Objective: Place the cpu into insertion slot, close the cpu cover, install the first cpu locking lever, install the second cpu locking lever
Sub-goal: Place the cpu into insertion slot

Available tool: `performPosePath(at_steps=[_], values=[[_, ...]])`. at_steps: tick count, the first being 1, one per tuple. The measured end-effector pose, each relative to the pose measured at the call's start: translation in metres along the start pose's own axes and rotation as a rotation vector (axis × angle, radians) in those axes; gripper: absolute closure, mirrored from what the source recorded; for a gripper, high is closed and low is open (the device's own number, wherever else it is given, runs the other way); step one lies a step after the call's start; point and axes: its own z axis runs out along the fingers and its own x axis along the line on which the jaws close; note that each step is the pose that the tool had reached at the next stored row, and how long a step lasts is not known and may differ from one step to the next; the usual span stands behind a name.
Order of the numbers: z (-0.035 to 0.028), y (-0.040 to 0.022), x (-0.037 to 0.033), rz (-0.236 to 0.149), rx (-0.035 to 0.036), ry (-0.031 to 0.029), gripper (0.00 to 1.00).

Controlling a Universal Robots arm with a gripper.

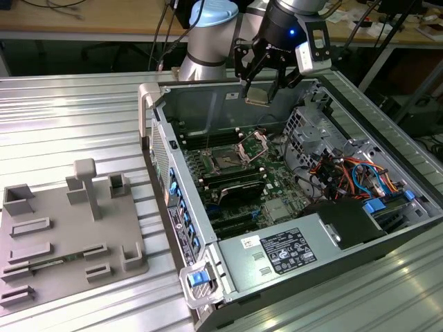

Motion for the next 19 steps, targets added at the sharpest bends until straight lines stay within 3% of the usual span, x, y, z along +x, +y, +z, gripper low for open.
performPosePath(at_steps=[19], values=[[0.0000,0.0000,0.0000,0.057,-0.0012,-0.0051,0.45]])
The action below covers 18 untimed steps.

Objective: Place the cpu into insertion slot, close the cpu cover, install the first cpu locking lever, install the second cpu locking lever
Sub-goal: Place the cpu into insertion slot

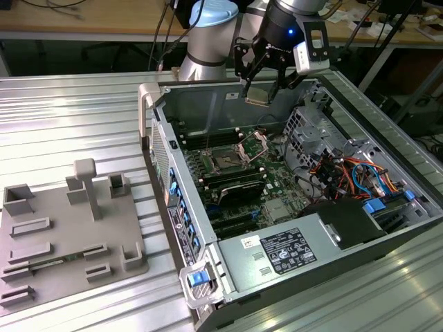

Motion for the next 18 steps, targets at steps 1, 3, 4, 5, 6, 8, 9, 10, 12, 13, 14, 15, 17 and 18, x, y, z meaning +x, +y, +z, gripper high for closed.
performPosePath(at_steps=[1,3,4,5,6,8,9,10,12,13,14,15,17,18], values=[[0.0000,0.0000,0.0000,0.000,0.0000,-0.0001,0.45],[0.0000,0.0000,0.0000,0.000,0.0000,-0.0001,0.45],[0.0000,0.0000,0.0000,0.000,0.0000,0.0000,0.45],[0.0000,0.0000,0.0000,0.000,0.0000,0.0000,0.45],[0.0000,0.0000,0.0000,0.000,0.0000,0.0000,0.45],[0.0000,0.0000,0.0000,0.000,0.0000,-0.0001,0.45],[0.0000,0.0000,0.0000,0.000,0.0000,-0.0001,0.45],[0.0000,0.0000,0.0000,0.000,0.0000,0.0000,0.45],[0.0000,0.0000,0.0000,0.000,0.0000,0.0000,0.45],[0.0000,0.0000,0.0000,0.001,0.0000,-0.0001,0.45],[0.0000,0.0000,0.0000,0.002,0.0000,-0.0002,0.45],[0.0000,0.0000,0.0000,0.004,-0.0001,-0.0004,0.45],[0.0000,0.0000,0.0000,0.009,-0.0001,-0.0008,0.45],[0.0000,0.0000,0.0000,0.013,-0.0002,-0.0011,0.45]])
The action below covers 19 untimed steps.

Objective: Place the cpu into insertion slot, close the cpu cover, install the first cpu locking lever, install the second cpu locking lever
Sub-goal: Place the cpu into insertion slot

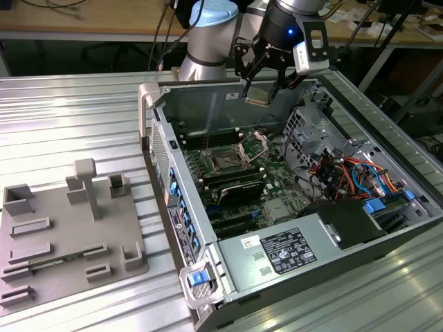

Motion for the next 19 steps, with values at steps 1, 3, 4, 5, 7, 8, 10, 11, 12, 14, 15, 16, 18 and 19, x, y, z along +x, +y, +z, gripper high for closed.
performPosePath(at_steps=[1,3,4,5,7,8,10,11,12,14,15,16,18,19], values=[[0.0000,0.0000,0.0000,0.004,-0.0001,-0.0003,0.45],[0.0000,0.0000,0.0000,0.012,-0.0002,-0.0011,0.45],[0.0000,0.0000,0.0000,0.018,-0.0003,-0.0016,0.45],[0.0000,0.0000,0.0000,0.020,-0.0003,-0.0018,0.45],[0.0000,0.0000,0.0000,0.024,-0.0004,-0.0022,0.45],[0.0000,0.0000,0.0000,0.025,-0.0004,-0.0022,0.45],[0.0000,0.0000,0.0000,0.025,-0.0004,-0.0022,0.45],[0.0000,0.0000,0.0000,0.025,-0.0005,-0.0022,0.45],[0.0000,0.0000,0.0000,0.025,-0.0005,-0.0022,0.45],[0.0000,0.0000,0.0000,0.025,-0.0004,-0.0022,0.45],[0.0000,0.0000,0.0000,0.025,-0.0005,-0.0022,0.45],[0.0000,0.0000,0.0000,0.026,-0.0005,-0.0024,0.45],[0.0000,0.0000,0.0000,0.030,-0.0006,-0.0027,0.45],[0.0000,0.0000,0.0000,0.031,-0.0006,-0.0028,0.45]])
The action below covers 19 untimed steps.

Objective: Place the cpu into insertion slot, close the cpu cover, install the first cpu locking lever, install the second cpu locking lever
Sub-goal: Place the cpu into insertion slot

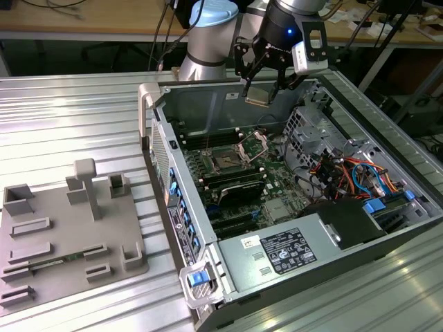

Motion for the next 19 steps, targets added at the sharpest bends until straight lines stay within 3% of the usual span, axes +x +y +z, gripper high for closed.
performPosePath(at_steps=[10,19], values=[[0.0000,0.0000,0.0000,0.039,-0.0007,-0.0034,0.45],[0.0000,0.0000,0.0000,0.044,-0.0008,-0.0039,0.45]])
